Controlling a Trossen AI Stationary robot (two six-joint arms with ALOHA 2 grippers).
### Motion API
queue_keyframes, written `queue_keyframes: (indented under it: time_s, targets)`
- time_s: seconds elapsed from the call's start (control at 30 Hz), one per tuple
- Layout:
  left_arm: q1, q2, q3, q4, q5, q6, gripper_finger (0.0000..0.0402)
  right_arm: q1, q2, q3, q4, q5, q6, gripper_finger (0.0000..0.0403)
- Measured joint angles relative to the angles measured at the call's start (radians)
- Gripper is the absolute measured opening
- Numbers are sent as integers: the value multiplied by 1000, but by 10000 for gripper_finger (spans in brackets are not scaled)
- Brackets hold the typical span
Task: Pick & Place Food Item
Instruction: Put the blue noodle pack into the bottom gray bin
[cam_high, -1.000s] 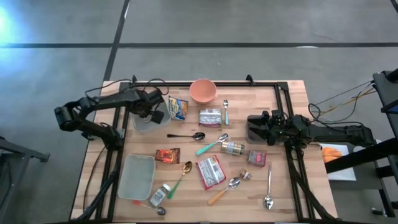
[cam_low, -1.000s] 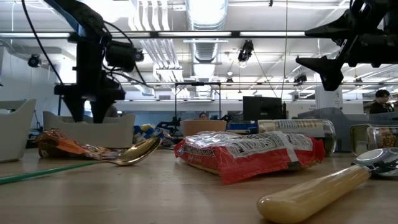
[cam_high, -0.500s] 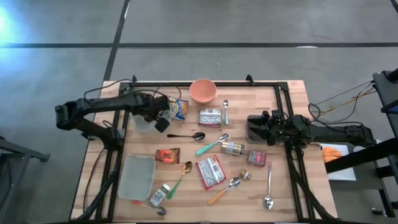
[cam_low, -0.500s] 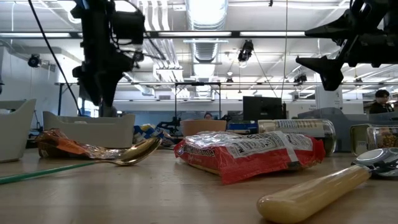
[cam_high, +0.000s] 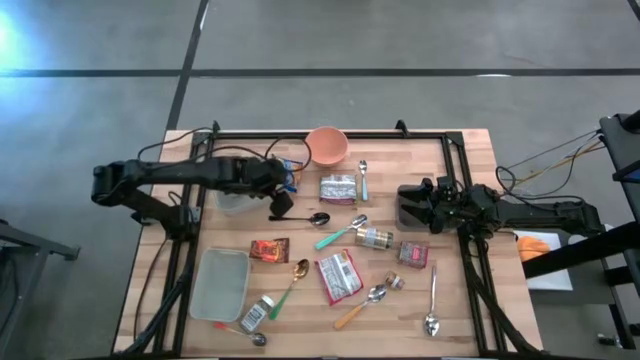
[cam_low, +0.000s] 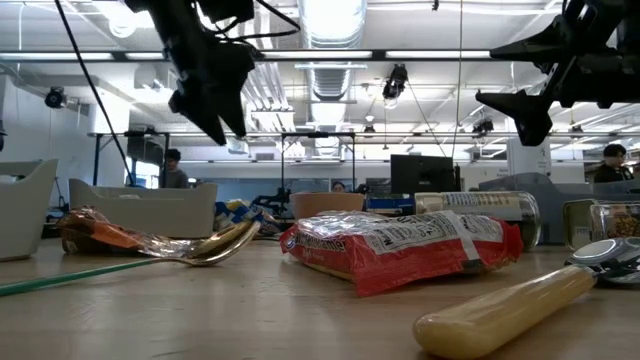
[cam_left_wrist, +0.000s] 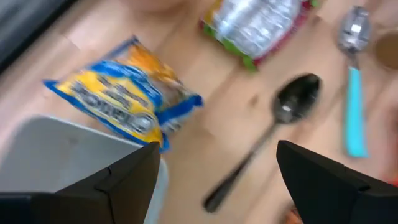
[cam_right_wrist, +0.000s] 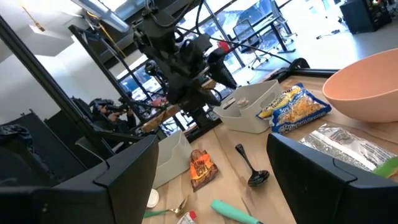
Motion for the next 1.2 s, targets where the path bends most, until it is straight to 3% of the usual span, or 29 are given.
queue_keyframes:
  time_s: [0.53, 0.67, 0.9, 1.2]
  targets:
    - [-70, 259, 98, 9, -109, 324, 326, 0, 37, 0, 0, 0, -7, 296]
    - [-70, 318, 94, 53, -146, 347, 326, 0, 54, 0, 1, 0, -7, 296]
    - [-80, 394, 94, 141, -298, 345, 326, 1, 66, 0, 5, 4, -3, 296]
    - [-102, 464, 93, 150, -437, 339, 326, 1, 66, 0, 5, 5, -3, 296]
